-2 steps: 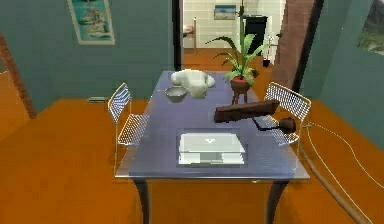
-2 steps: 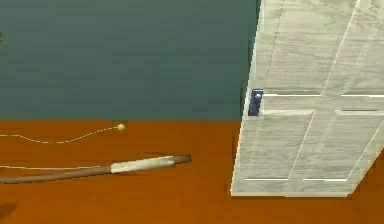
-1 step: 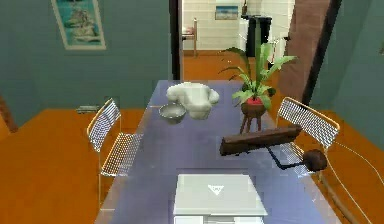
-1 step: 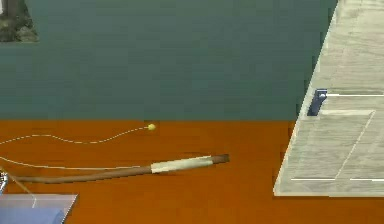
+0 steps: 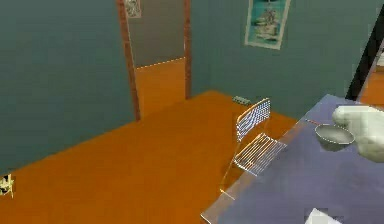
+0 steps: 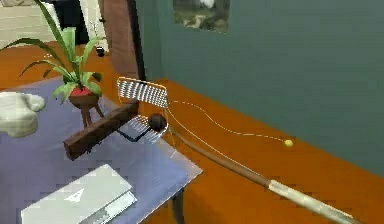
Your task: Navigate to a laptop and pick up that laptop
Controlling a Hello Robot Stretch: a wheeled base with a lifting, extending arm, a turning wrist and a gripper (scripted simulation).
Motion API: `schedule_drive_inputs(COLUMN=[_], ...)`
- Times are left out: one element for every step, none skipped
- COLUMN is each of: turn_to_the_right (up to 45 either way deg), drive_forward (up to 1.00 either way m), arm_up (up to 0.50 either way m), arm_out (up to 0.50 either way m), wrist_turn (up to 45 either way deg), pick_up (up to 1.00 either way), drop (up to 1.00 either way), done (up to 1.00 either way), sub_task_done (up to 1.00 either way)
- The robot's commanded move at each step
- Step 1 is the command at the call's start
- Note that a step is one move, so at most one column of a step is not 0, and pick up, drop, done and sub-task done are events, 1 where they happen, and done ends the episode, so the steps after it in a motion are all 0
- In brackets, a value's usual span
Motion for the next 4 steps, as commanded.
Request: schedule_drive_inputs(turn_to_the_right=[-30.0, 0.0, 0.0, 0.0], drive_forward=[0.0, 0.0, 0.0, 0.0], arm_up=[0.0, 0.5, 0.26, 0.0], arm_out=[0.0, 0.0, 0.0, 0.24], wrist_turn=[0.0, 0.0, 0.0, 0.0], pick_up=[0.0, 0.0, 0.0, 0.0], drop=[0.0, 0.0, 0.0, 0.0], done=[0.0, 0.0, 0.0, 0.0], sub_task_done=[0.0, 0.0, 0.0, 0.0])
